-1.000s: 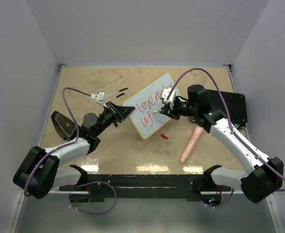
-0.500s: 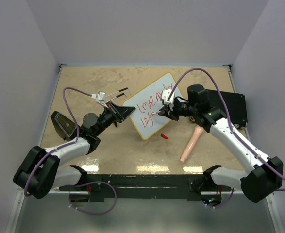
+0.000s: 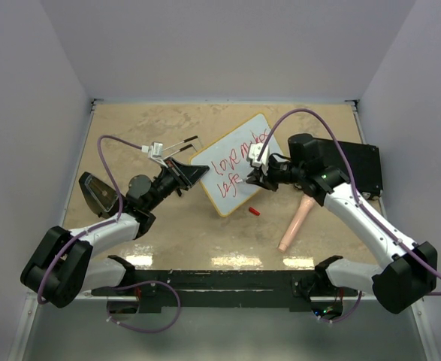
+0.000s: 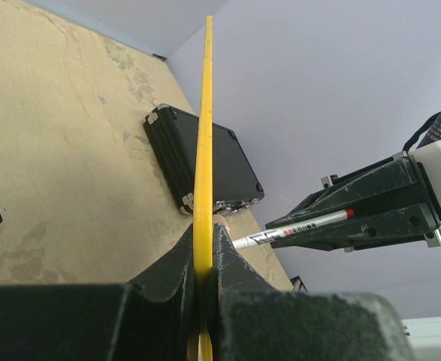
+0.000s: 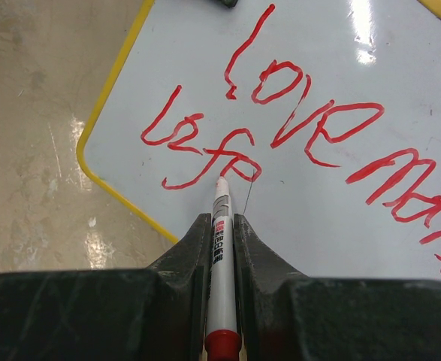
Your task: Write a sentence on the whiteboard
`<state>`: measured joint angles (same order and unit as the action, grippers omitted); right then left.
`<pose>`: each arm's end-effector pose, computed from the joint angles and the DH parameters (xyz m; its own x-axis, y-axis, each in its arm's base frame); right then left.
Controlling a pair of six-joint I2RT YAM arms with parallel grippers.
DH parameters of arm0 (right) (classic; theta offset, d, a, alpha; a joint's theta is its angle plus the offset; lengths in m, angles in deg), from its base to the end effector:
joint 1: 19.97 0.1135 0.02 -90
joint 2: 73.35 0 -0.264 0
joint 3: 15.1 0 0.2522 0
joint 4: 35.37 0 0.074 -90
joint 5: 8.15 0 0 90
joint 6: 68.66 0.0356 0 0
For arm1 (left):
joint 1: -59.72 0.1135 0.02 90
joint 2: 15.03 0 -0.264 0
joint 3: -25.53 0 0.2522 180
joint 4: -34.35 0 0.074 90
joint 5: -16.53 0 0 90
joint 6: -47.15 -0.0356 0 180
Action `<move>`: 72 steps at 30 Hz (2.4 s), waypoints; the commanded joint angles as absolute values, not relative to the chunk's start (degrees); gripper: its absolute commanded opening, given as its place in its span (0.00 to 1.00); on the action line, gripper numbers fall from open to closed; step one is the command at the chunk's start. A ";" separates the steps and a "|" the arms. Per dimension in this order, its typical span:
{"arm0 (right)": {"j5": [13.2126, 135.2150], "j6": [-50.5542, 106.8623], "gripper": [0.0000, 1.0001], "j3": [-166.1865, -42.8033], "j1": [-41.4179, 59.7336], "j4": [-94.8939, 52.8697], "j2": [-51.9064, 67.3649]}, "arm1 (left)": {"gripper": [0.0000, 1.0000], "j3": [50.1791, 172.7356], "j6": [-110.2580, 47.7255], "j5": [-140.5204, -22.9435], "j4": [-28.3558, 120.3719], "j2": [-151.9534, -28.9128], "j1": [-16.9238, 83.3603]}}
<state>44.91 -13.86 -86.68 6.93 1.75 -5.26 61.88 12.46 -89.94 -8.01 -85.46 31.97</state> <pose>0.2209 0.1360 0.3170 0.0621 -0.4851 -0.8722 -0.9448 0.2530 -0.2080 0.2143 -0.1242 0.2365 -0.4988 -0.6286 -0.5968 0.5002 0.3535 -0.7904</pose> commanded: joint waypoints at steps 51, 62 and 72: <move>15.32 -15.14 0.00 -81.59 -21.29 1.51 -16.84 | 0.00 61.62 11.04 -100.45 -20.80 -83.76 32.74; 15.32 -12.41 0.00 -81.33 -21.20 0.10 -15.78 | 0.00 59.42 11.21 -99.13 -17.63 -79.36 32.65; 17.61 -12.76 0.00 -81.86 -17.86 0.80 -14.55 | 0.00 59.68 11.29 -99.40 -16.22 -78.75 32.65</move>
